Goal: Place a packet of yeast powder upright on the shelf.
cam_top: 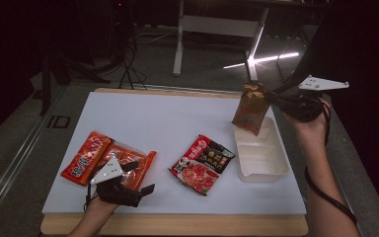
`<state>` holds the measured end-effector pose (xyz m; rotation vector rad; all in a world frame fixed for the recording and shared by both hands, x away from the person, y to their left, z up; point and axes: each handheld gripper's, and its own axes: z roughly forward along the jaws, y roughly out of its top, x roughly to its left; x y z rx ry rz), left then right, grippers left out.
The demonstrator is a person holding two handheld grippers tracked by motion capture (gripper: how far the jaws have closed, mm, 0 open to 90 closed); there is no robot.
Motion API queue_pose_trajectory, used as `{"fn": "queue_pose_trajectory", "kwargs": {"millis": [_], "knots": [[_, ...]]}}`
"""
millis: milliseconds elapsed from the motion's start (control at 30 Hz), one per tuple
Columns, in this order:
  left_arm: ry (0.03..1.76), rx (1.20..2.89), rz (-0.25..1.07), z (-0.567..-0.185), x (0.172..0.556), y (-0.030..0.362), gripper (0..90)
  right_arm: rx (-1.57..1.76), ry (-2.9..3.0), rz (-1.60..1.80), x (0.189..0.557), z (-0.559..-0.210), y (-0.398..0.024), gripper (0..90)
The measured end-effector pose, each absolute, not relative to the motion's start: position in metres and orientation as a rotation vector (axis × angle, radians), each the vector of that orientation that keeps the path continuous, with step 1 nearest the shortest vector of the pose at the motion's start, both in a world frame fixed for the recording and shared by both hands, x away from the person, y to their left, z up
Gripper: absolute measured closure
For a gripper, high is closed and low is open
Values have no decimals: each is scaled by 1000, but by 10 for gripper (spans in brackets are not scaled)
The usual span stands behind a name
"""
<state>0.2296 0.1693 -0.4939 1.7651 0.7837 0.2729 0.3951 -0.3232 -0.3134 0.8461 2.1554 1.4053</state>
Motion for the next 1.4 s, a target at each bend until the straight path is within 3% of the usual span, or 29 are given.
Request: {"fn": "queue_pose_trajectory", "kwargs": {"millis": [500,833,1400], "knots": [[807,1742,264,-499,227,176,36,870,2164,1334,433,-336,-347,889],[819,1740,261,-503,227,177,36,784,2204,1256,458,-354,-341,889],[831,1731,258,-505,227,179,36,835,2243,1411,465,-381,-336,888]]}}
